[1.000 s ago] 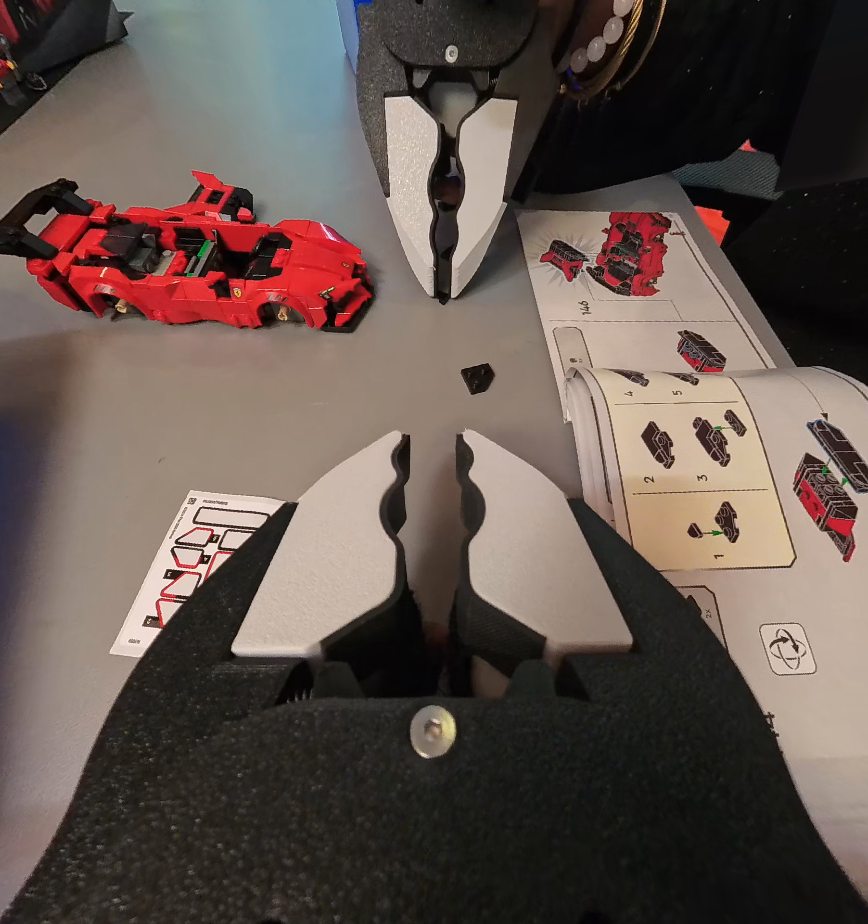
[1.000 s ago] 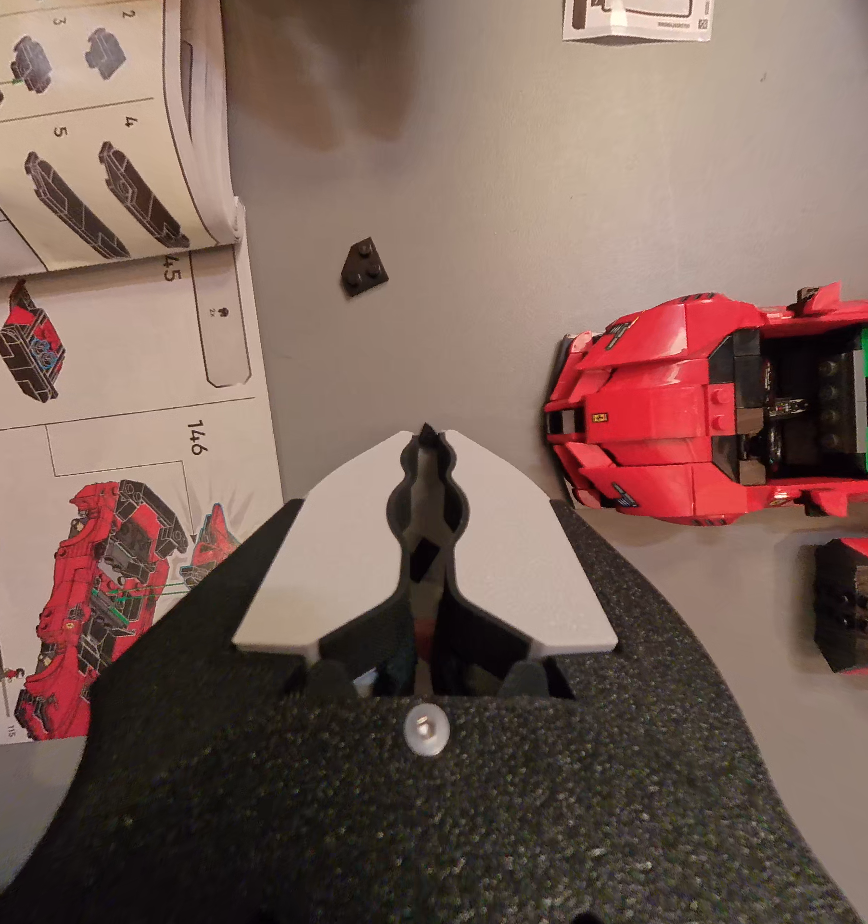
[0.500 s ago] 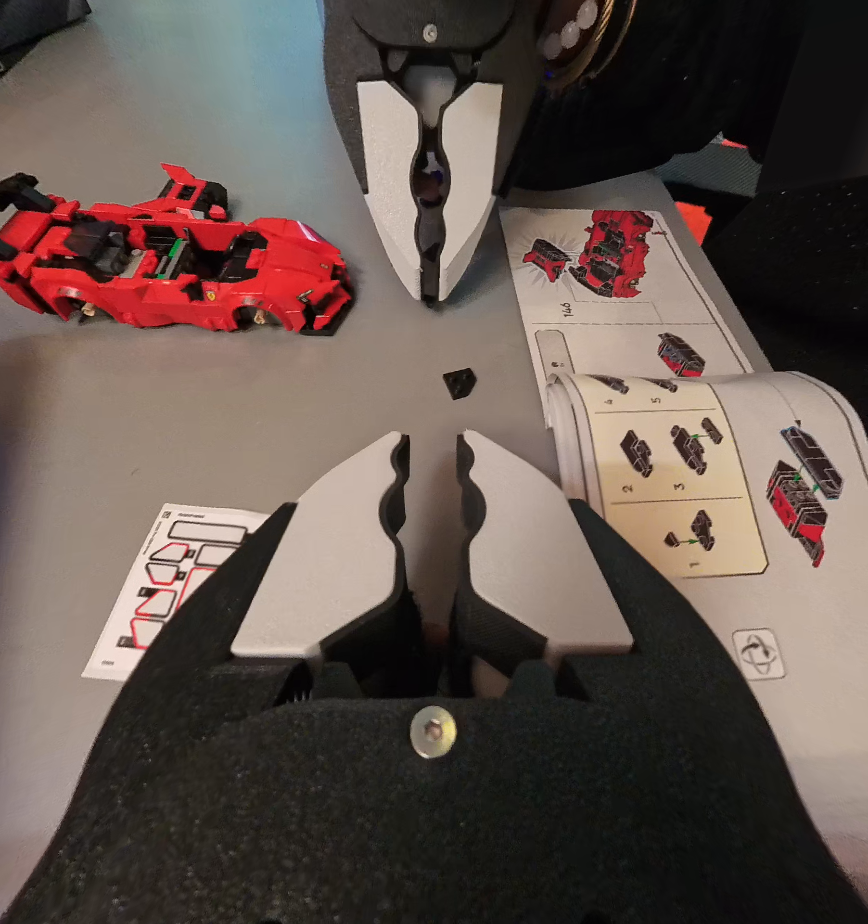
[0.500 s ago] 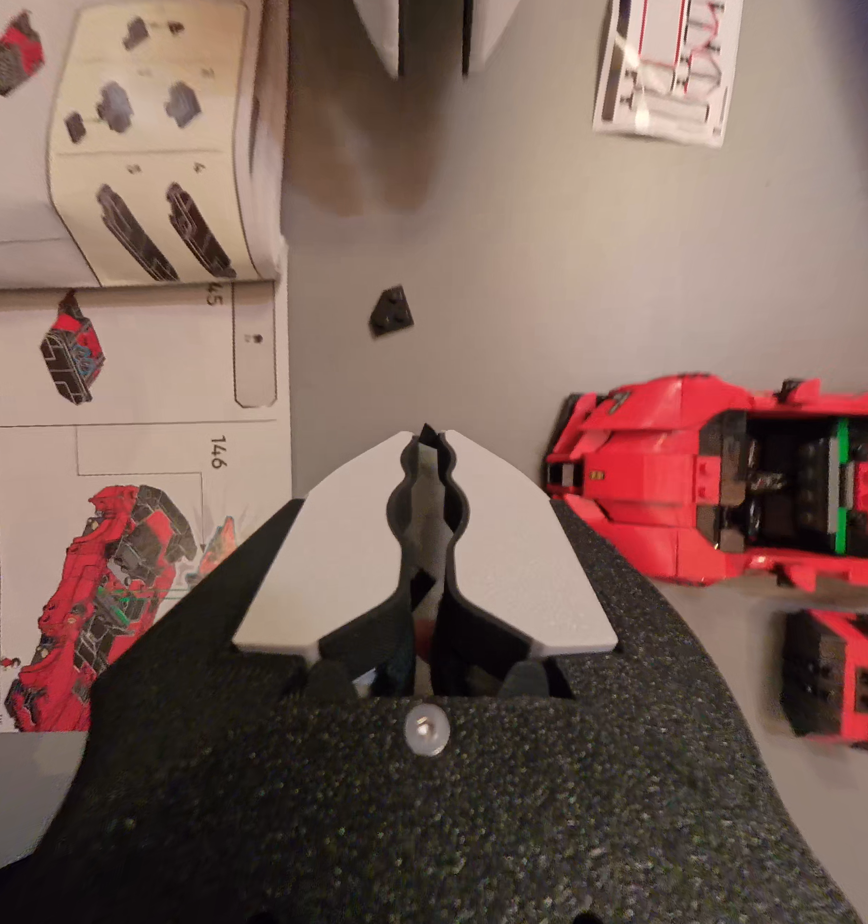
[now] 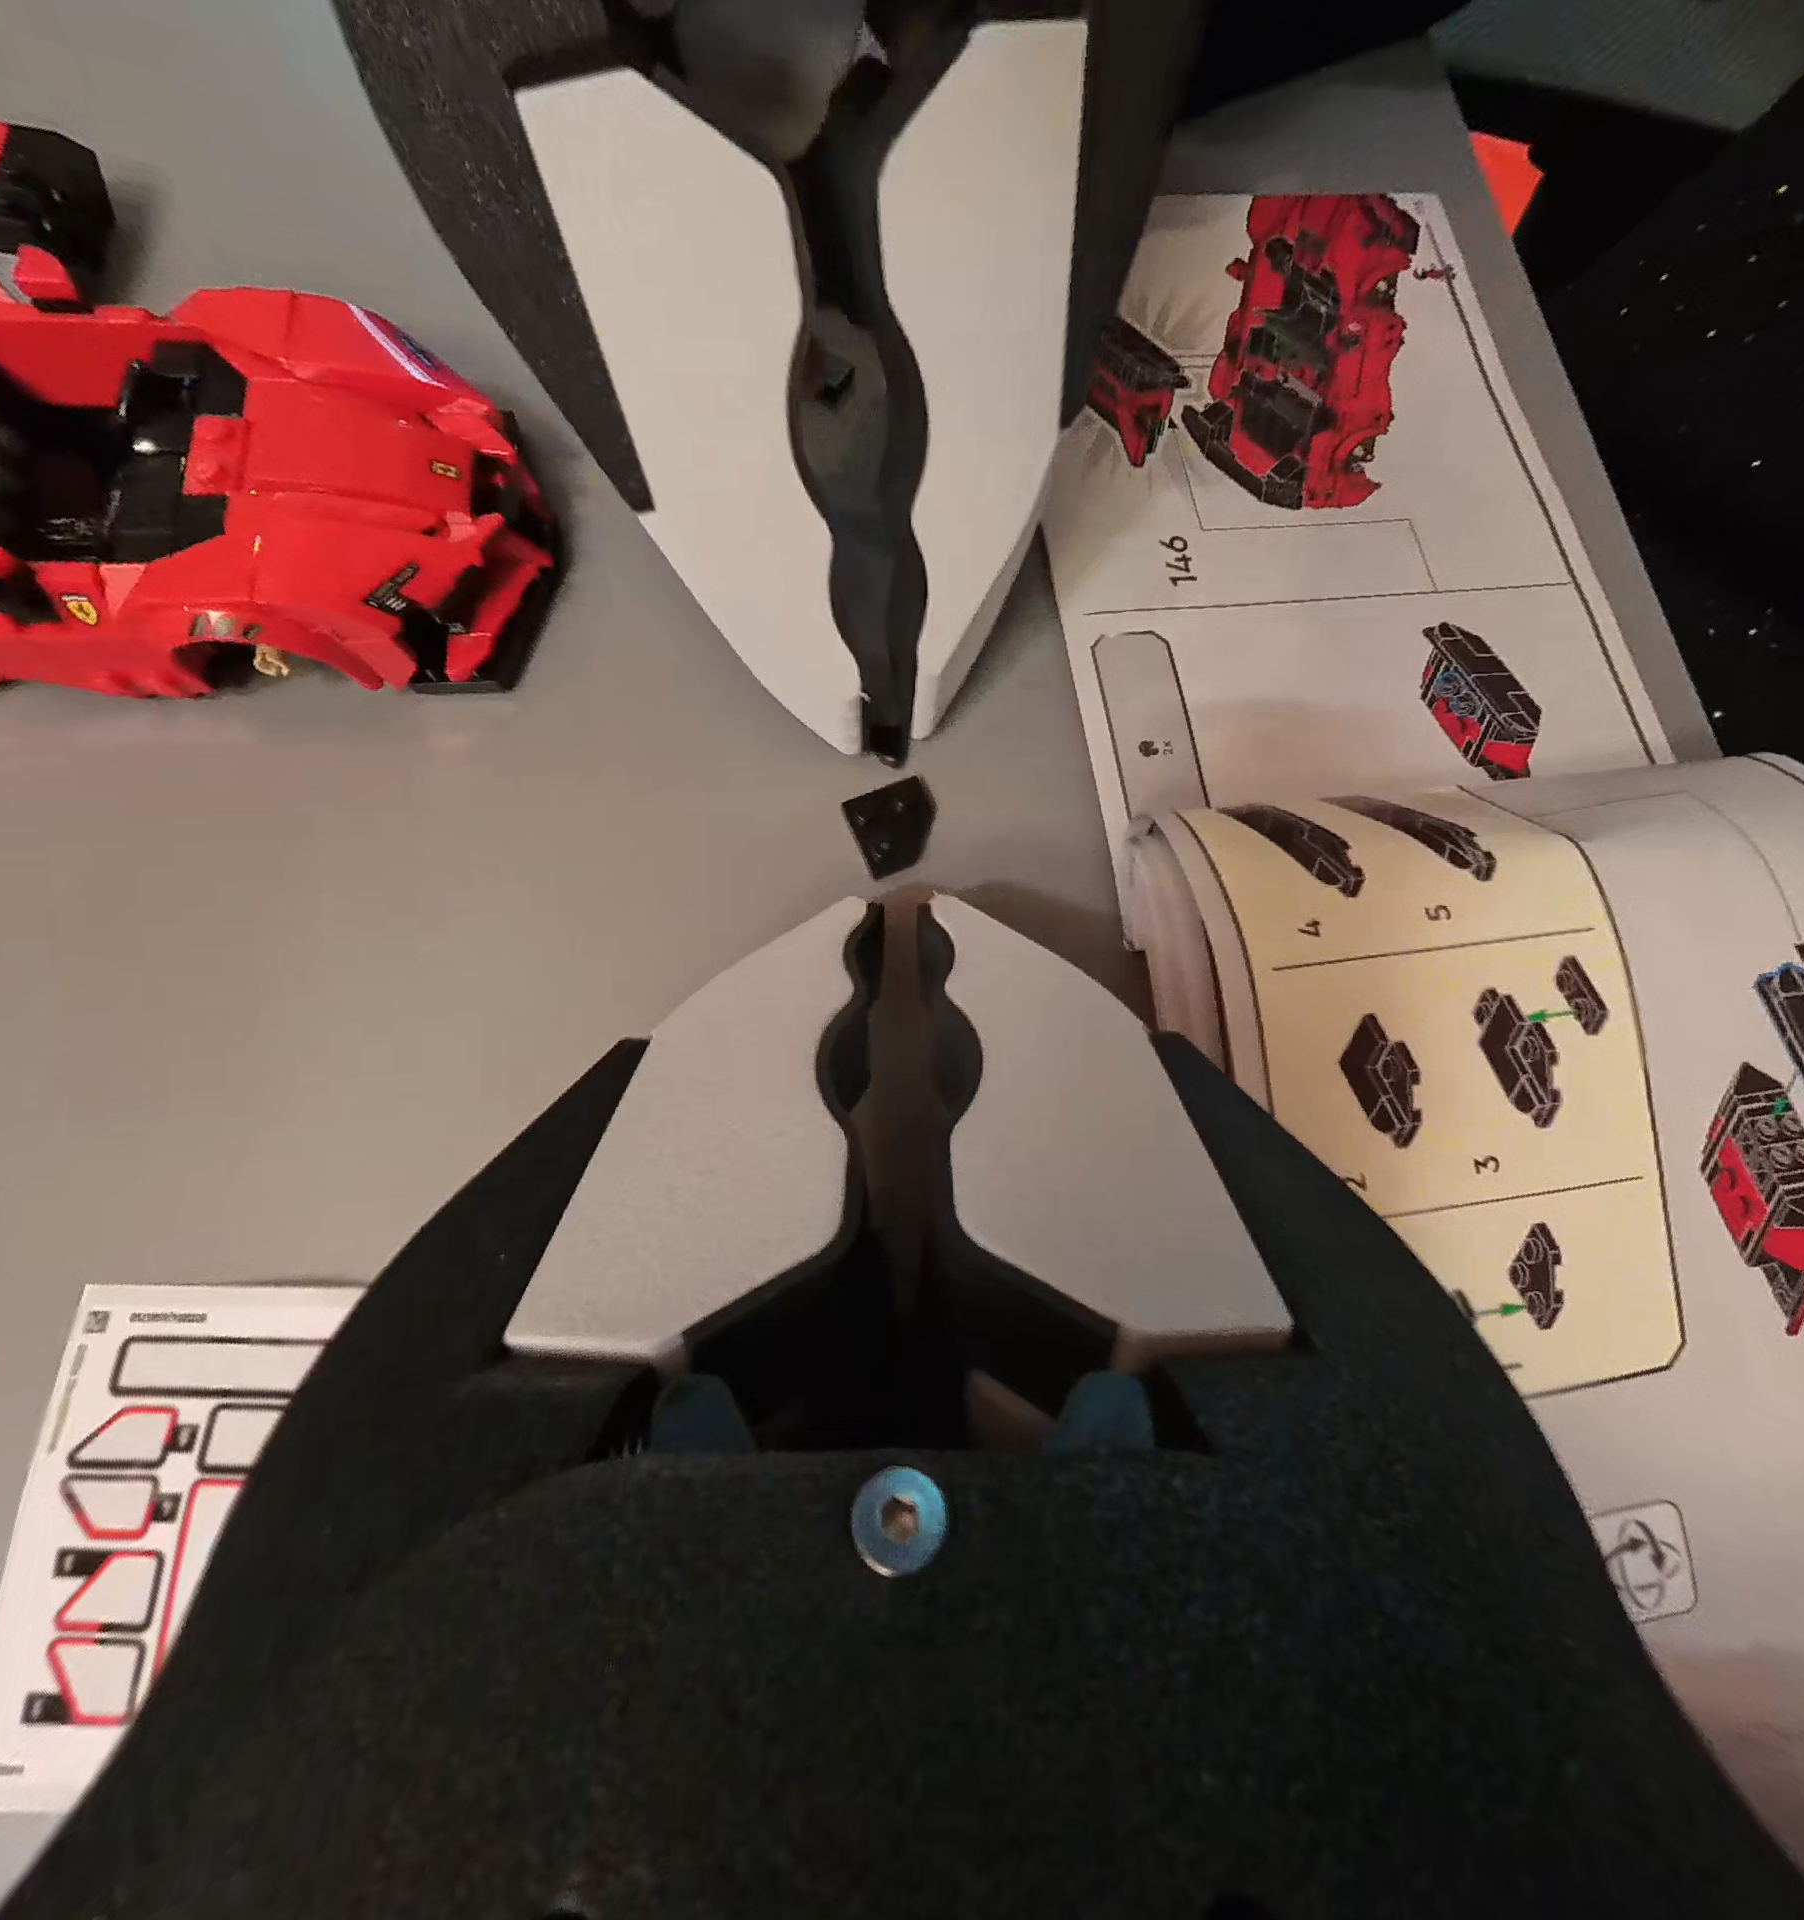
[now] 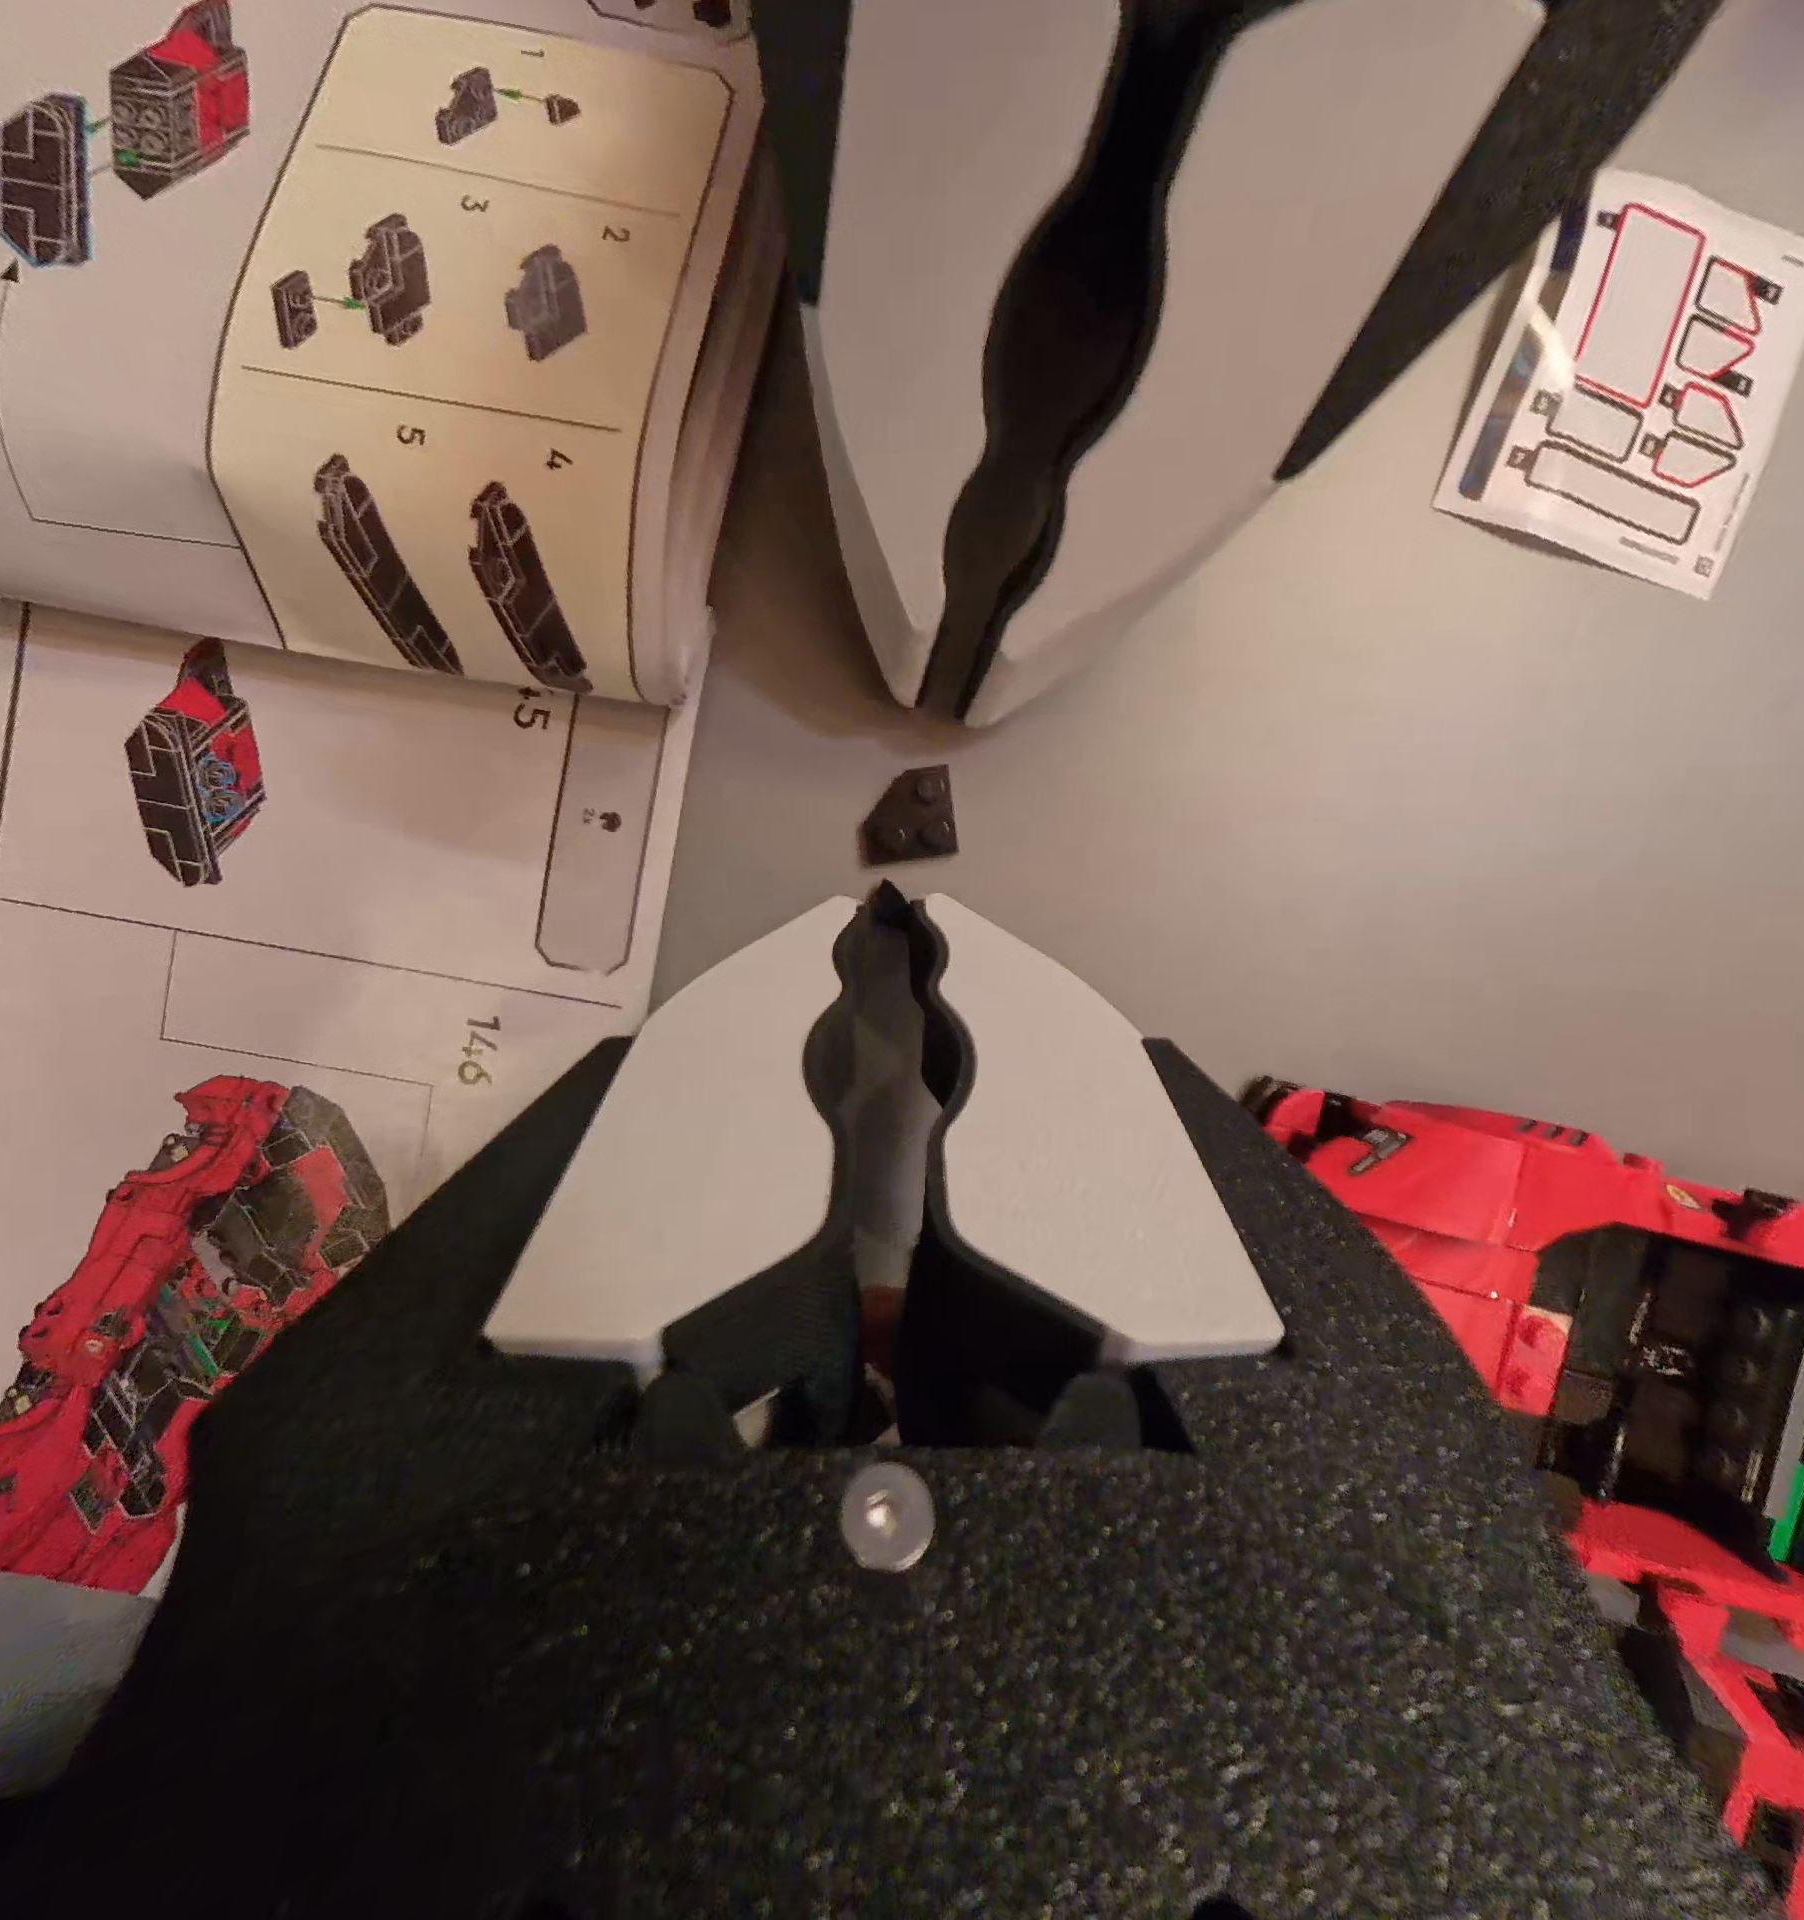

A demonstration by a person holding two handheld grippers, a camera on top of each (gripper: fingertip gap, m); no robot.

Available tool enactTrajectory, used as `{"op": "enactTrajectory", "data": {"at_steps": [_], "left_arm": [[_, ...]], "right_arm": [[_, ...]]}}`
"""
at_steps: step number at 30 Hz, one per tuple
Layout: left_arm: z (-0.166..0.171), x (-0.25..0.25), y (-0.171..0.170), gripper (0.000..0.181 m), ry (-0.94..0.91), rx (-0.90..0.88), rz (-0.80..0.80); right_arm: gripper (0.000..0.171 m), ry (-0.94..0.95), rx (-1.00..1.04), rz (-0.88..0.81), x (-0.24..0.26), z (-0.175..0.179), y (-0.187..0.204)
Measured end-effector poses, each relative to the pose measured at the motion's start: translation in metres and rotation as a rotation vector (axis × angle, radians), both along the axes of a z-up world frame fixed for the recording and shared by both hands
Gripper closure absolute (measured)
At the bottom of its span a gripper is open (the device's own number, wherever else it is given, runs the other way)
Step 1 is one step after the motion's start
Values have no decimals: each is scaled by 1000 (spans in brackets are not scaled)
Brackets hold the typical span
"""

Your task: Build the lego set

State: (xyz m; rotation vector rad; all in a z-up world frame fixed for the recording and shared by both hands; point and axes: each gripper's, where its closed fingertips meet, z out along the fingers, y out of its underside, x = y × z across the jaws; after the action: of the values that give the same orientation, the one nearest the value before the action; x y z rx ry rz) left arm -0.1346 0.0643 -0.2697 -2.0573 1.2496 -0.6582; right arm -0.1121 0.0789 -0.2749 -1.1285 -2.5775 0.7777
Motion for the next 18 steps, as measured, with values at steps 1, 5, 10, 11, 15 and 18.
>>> {"op": "enactTrajectory", "data": {"at_steps": [1, 5, 10, 11, 15, 18], "left_arm": [[-1, 1, 1, 176, 0, -2, -3], [-4, 2, 5, 177, 15, -4, -11], [-2, 2, 7, 177, 7, 6, -14], [-1, 1, 7, 176, 5, 14, -8], [6, -9, 6, 176, -34, 33, 36], [12, -13, 2, 176, -80, 39, 53]], "right_arm": [[164, 1, -2, 4, 0, 0, -2], [164, 3, -18, 26, -1, 1, -9], [164, 4, 7, 79, -1, 5, -11], [164, 16, 13, 95, -2, 8, -10], [164, 53, 90, 243, -9, 14, -6], [164, 31, 98, 366, -15, 14, -9]]}}
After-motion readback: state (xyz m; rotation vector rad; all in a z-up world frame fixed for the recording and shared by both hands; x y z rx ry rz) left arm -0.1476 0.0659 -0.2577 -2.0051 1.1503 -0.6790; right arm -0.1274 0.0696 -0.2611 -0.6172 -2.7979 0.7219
